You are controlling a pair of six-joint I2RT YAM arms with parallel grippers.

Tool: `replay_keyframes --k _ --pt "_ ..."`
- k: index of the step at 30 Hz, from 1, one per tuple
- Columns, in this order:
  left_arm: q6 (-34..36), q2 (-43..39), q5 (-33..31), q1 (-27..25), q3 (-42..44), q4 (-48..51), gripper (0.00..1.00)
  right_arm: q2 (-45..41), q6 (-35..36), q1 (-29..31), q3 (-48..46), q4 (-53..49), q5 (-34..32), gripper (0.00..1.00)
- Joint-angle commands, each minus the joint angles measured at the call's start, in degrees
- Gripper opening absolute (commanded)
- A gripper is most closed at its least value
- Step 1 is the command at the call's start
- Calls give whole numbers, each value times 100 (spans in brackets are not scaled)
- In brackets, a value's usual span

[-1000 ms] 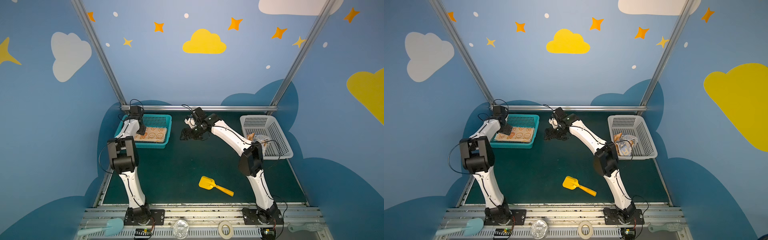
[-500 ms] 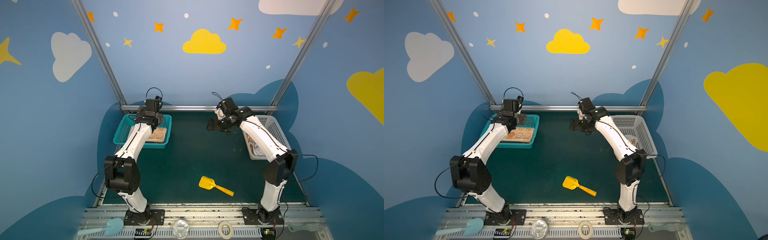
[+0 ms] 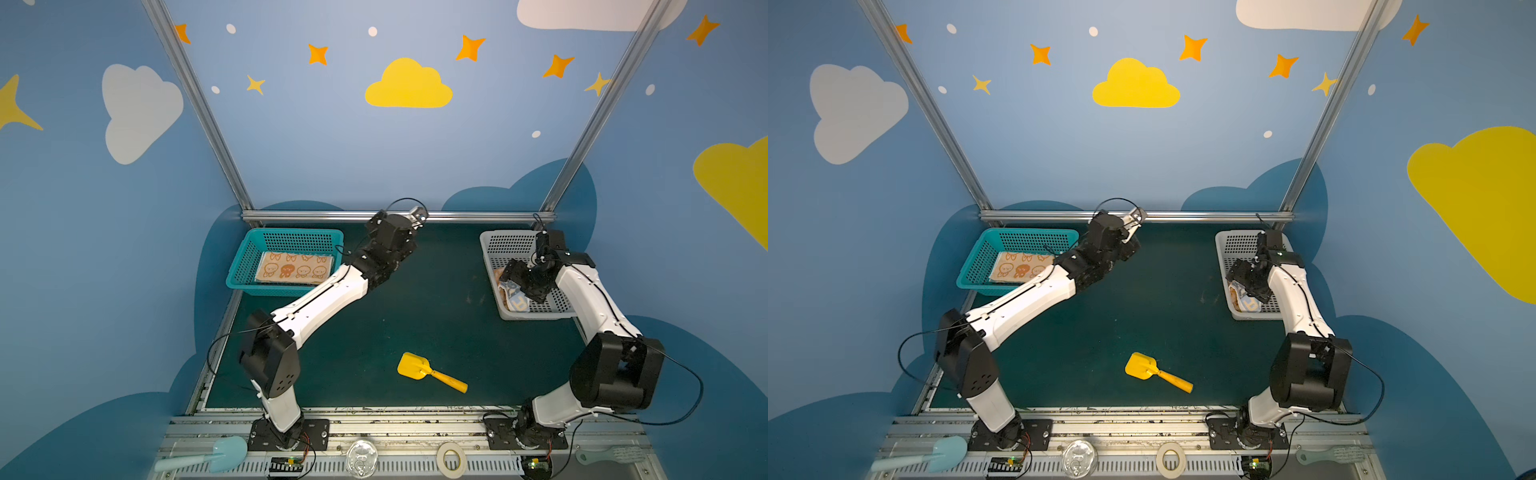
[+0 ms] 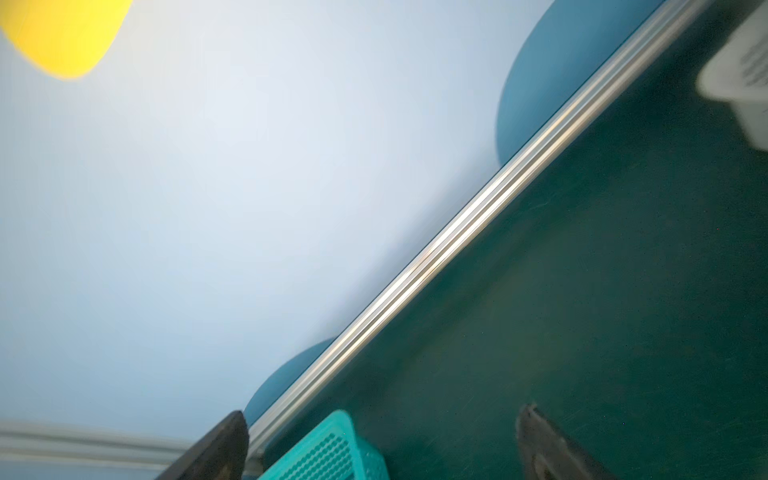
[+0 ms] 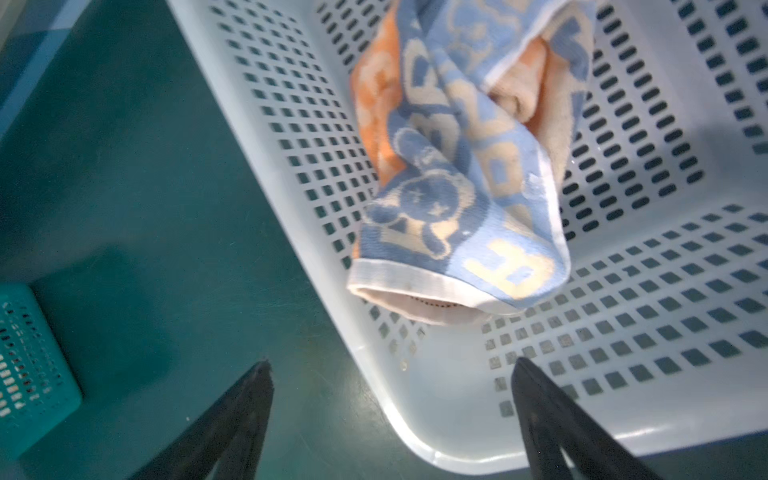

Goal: Fold and stack the towels
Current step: 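Grasp the blue-and-orange towel in the white basket with the right gripper while the left follows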

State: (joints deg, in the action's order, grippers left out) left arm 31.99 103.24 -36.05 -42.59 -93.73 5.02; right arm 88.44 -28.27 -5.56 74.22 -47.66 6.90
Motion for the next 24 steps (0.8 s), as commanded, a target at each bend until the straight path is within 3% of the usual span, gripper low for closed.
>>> replay_keyframes --k 1,6,8,15,17,19,24 --pt "700 695 -148 -532 -545 -462 99 66 -267 -377 -100 454 611 89" --pt "2091 1994 -773 -1197 -1326 -1752 99 701 -245 -789 197 463 1096 90" --pt "2348 2353 -850 -1341 -1596 -2074 100 1029 -225 -849 411 392 1283 90" --pt "1656 2818 -411 -1489 -2409 -1195 99 1797 -204 -673 755 393 1482 89" --pt "1457 2885 -332 -1489 -2574 -962 99 1913 -222 -632 756 464 1515 85" --pt "1230 2966 -312 -1489 -2753 -759 99 2046 -234 -603 795 468 1474 77" --pt "448 3097 -277 -1489 -3320 95 99 2136 -240 -604 882 439 1477 25"
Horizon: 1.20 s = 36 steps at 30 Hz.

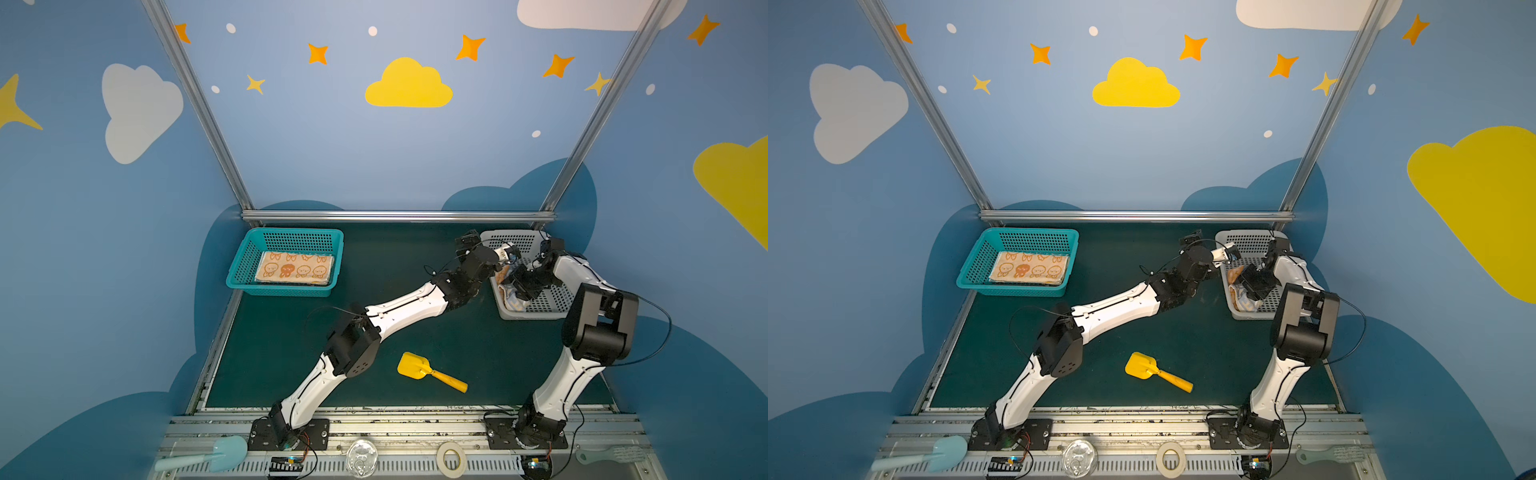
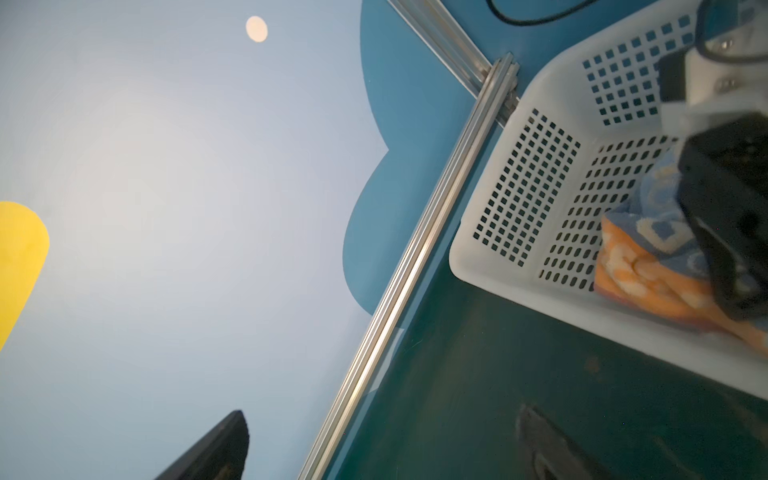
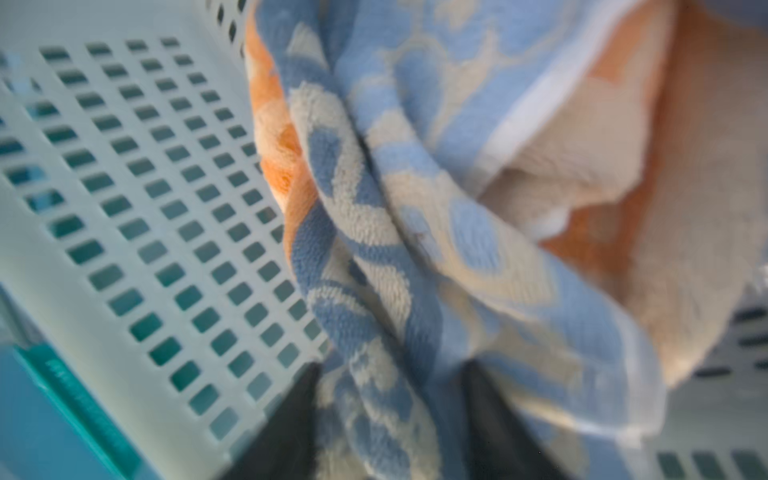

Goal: Fold and stack the towels
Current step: 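Grasp the blue-and-orange towel in the white basket with the right gripper while the left follows, then lift the towel out of the white basket with the right gripper toward the left gripper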

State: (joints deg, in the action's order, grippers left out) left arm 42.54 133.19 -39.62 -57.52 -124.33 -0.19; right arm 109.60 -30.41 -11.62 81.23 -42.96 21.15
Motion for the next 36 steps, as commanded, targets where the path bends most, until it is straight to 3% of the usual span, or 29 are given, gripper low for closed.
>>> replay_keyframes --k 1,4,9,15,19,23,28,36 --pt "-785 77 109 11 -311 787 99 -35 -26 3 212 -75 43 16" --pt "-1325 -87 293 45 -304 1209 99 -291 -18 2 351 -270 -8 0" --pt "-2175 -635 583 190 -17 1731 99 -940 60 10 767 -757 -75 0" --pt "-3016 -1895 514 387 1131 1746 99 -1548 364 437 1678 -1123 83 0" --pt "-4448 -2964 800 793 2423 1909 99 -1728 413 1195 2322 -1342 -85 0" --pt "-5551 -4044 1385 1356 3880 1936 99 -1955 464 2282 2238 -720 -476 0" --pt "-6295 -5253 1960 1927 5303 1852 99 -1699 166 3545 2283 -288 -1077 0" --pt "-6861 -6237 2312 2361 6611 1874 99 -248 -154 4380 2267 181 -1072 0"
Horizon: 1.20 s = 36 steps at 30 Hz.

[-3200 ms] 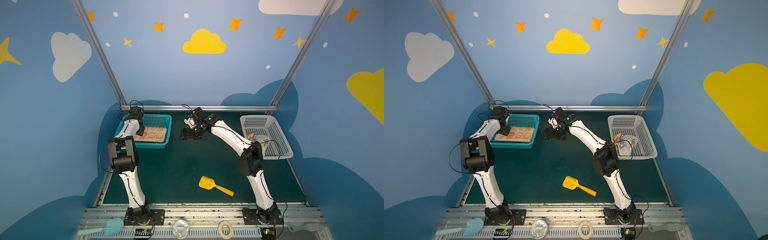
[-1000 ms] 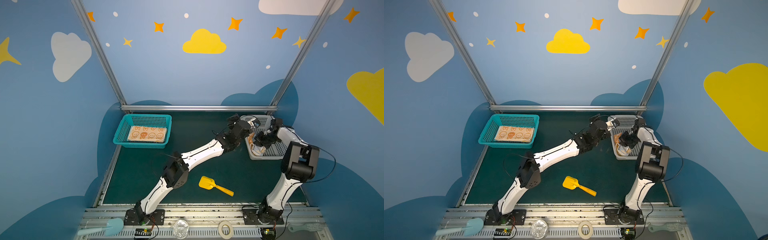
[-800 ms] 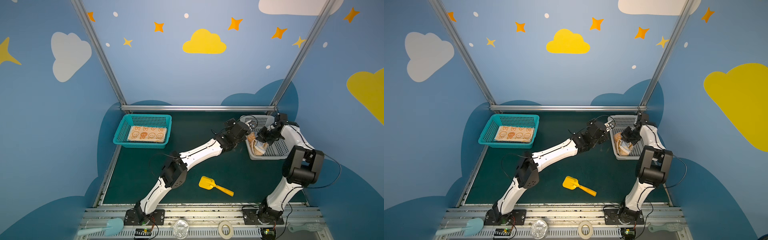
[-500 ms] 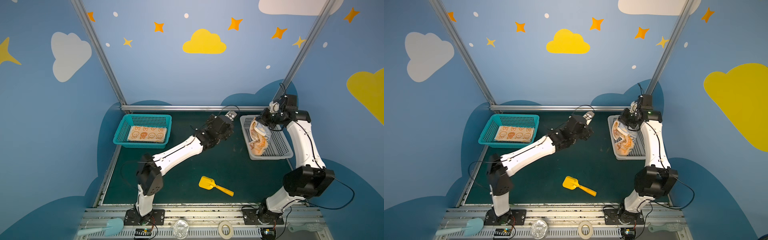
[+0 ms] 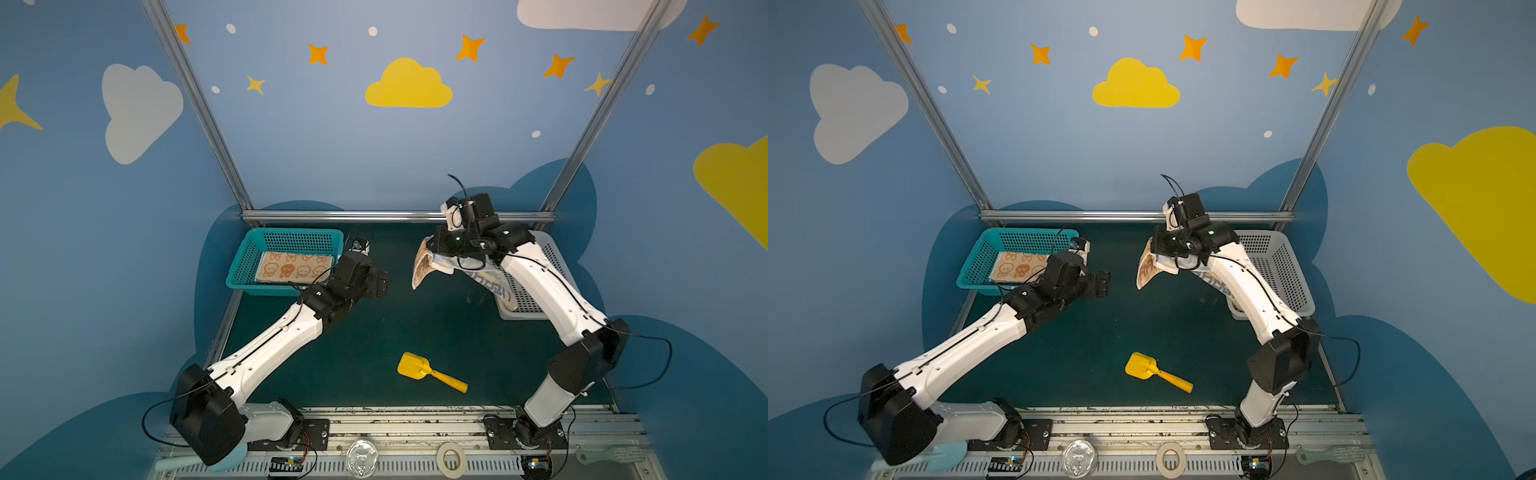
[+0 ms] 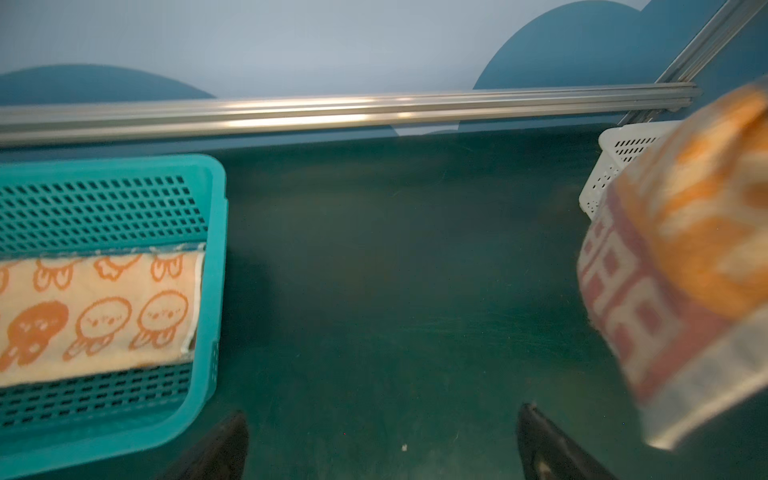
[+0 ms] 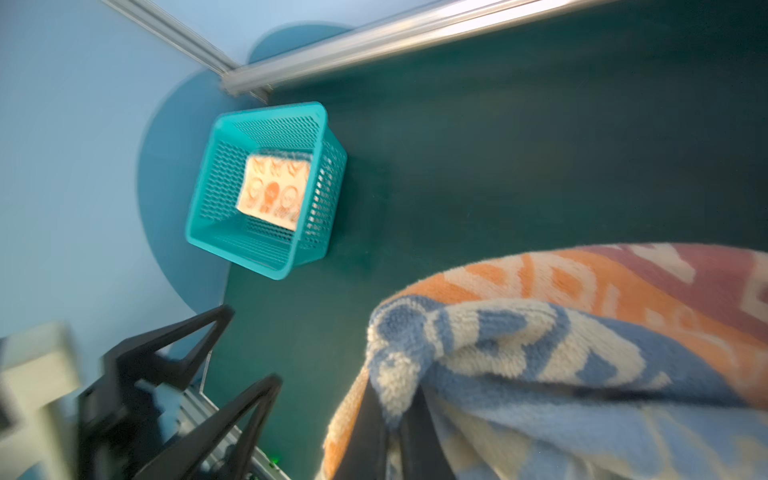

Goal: Fold and stack the towels
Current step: 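Lift the towel out of the white basket with the right gripper toward the left gripper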

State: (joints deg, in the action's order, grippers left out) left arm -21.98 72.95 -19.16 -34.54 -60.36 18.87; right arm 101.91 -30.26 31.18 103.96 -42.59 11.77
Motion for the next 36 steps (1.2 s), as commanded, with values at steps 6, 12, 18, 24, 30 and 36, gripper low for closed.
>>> replay_keyframes --k 6,12,18,24,30,36 --pt "-763 -288 474 132 791 -166 99 1845 -406 241 963 -710 77 0" --pt "-1190 -330 780 176 1277 -532 99 2392 -437 387 1404 -987 226 0" --pt "-1298 -27 1630 176 1512 -1089 99 2341 -547 289 1188 -588 546 0" --pt "-1323 -7 1569 176 1449 -817 99 3140 -525 425 2412 -797 845 0" --pt "-1264 -494 1189 245 1720 -669 99 3744 -763 630 3517 -902 1292 0" --pt "-1210 -620 1177 326 1800 -562 99 3588 -716 688 3343 -672 1473 0"
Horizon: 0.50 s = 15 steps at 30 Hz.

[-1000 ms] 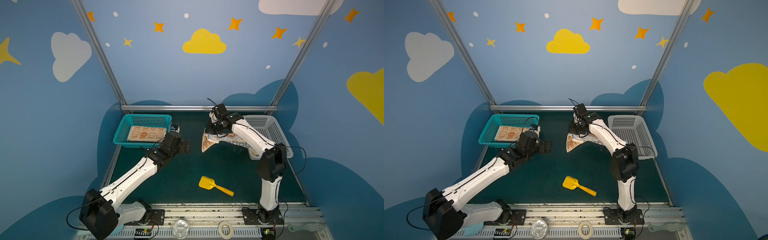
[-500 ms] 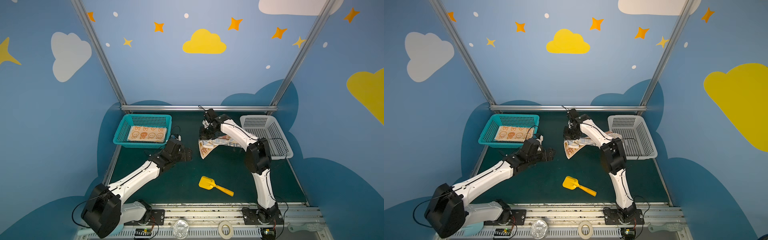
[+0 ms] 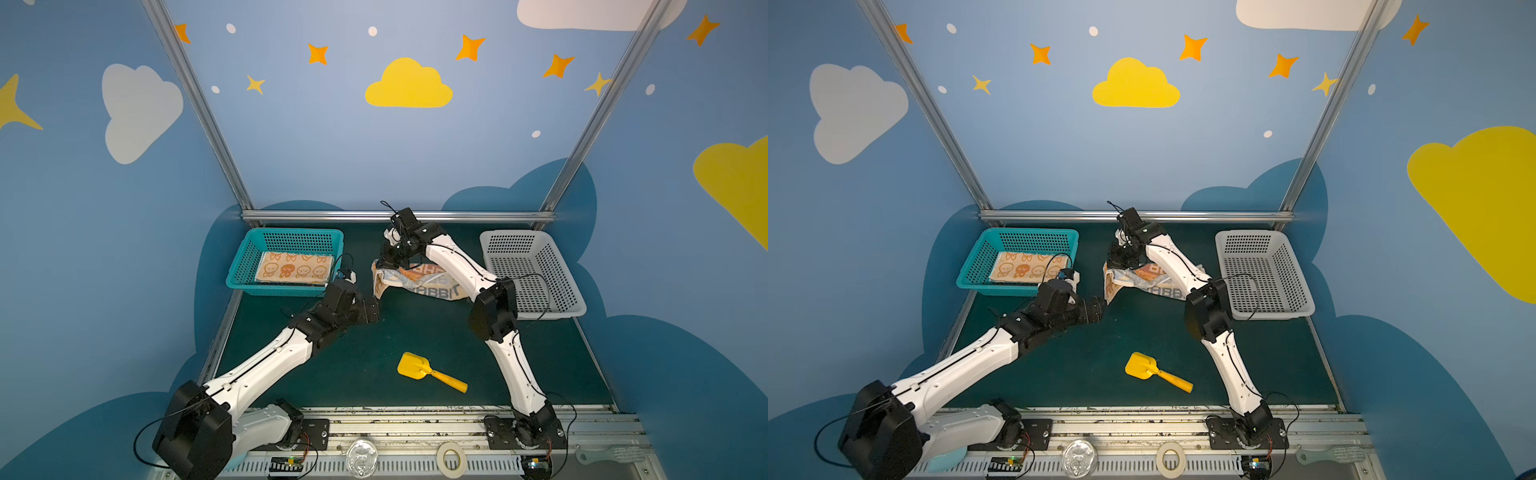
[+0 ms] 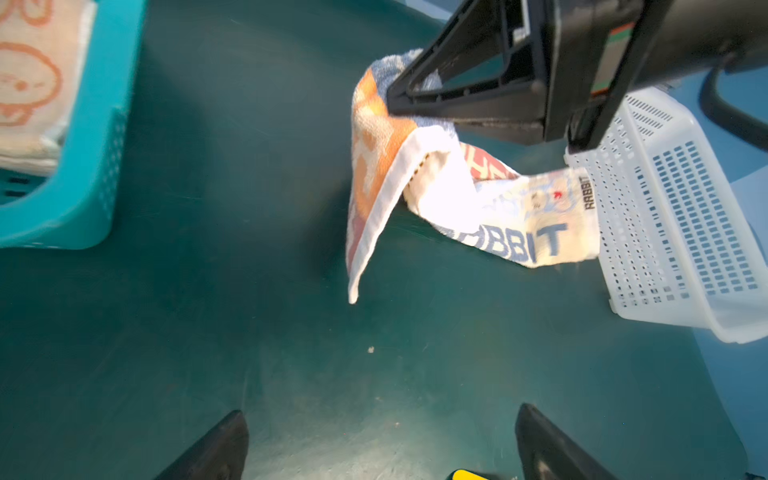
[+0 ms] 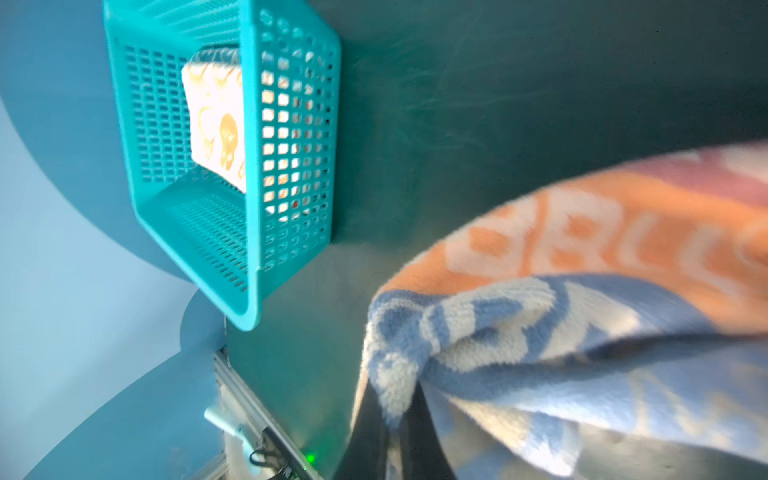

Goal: Fold and stack the towels
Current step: 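Lift the towel out of the white basket with the right gripper toward the left gripper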

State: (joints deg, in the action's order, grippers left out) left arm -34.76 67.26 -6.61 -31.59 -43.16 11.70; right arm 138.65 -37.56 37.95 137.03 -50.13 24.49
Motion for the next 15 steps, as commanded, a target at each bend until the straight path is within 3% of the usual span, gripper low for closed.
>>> replay_keyframes --k 1,5,8,11,15 --pt "61 -38 -60 40 79 157 99 -112 92 -2 -22 53 145 0" --pt "-16 78 41 39 87 106 99 -220 136 -236 -592 -135 64 0" --pt "-69 217 161 41 114 0 99 -327 366 -419 -1166 -160 23 6" --pt "-65 451 397 39 114 -146 99 -369 542 -492 -1524 -68 243 28" --pt "-55 700 659 40 16 -258 99 -506 651 -499 -1546 -374 122 49"
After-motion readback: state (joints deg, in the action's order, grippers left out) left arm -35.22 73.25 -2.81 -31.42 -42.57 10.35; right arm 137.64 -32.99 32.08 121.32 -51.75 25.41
